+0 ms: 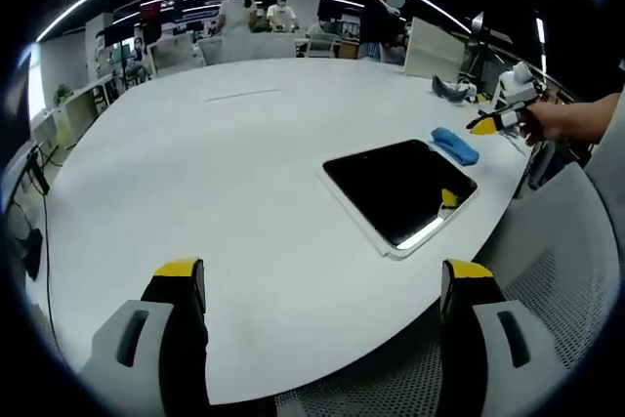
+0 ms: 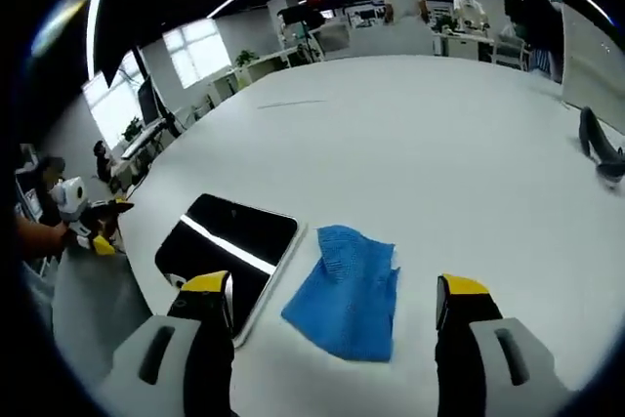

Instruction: Wipe the mirror surface with the cleaning cloth until all visible marks leave the cleaned area.

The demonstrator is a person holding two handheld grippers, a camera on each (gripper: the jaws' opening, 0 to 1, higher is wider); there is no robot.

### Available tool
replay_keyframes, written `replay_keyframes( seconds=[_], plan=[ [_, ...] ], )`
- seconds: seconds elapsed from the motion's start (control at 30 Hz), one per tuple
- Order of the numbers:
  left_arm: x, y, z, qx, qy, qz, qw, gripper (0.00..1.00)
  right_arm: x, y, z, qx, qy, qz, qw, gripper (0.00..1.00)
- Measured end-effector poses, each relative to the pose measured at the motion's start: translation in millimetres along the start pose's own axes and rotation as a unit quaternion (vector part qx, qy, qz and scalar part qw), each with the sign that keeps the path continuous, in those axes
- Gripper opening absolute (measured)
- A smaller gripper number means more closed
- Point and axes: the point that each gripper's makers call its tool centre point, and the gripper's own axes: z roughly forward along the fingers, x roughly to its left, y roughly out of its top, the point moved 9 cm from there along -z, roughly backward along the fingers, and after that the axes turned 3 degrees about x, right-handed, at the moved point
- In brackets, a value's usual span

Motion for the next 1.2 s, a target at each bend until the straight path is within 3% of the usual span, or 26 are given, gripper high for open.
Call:
replay_keyframes(
  seconds=[0.03, 0.13, 0.23, 0.3, 0.4, 0.5, 0.57, 0.73, 0.8, 1.2],
  plan=[
    [-0.2, 1.0, -1, -0.004, 0.001, 0.002, 1.0, 0.99, 3, -2.0, -6, -0.017, 0.019, -0.005, 0.9997, 0.89],
    [-1.4, 2.9, -2, -0.016, 0.001, 0.0, 0.9999, 0.99, 1, -16.0, -17, -0.001, 0.009, -0.011, 0.9999, 0.96],
    [-2.6, 3.8, -1, -0.019, -0.003, 0.001, 0.9998, 0.99, -2, -32.0, -32, -0.026, -0.005, -0.03, 0.9992, 0.98],
    [-2.7, 3.7, -1, -0.019, -0.004, 0.0, 0.9998, 0.99, -3, -48.5, -36, -0.013, -0.007, -0.017, 0.9998, 0.98],
    [-2.9, 3.9, -2, -0.02, -0.004, 0.001, 0.9998, 0.99, -1, -61.3, -41, -0.026, -0.004, -0.01, 0.9996, 0.98],
    [-1.4, 2.5, 0, -0.017, -0.004, 0.002, 0.9998, 0.99, 3, -61.2, -45, -0.035, 0.001, 0.001, 0.9994, 0.98],
    [-2.1, 2.7, -1, -0.015, -0.004, 0.005, 0.9999, 0.99, 5, -52.7, -47, -0.058, 0.009, -0.033, 0.9977, 0.99],
    [-2.5, 2.8, -1, -0.015, -0.007, 0.005, 0.9999, 0.99, 7, -52.6, -49, -0.04, 0.003, -0.046, 0.9982, 0.99],
    [-2.1, 2.7, -1, -0.015, -0.007, 0.004, 0.9999, 0.99, 7, -57.4, -50, -0.023, 0.002, -0.024, 0.9994, 0.99],
    [-1.1, 0.8, 0, -0.009, -0.002, 0.003, 1.0, 0.99, -1, -62.6, -52, -0.021, -0.006, -0.003, 0.9998, 0.99]
  ],
)
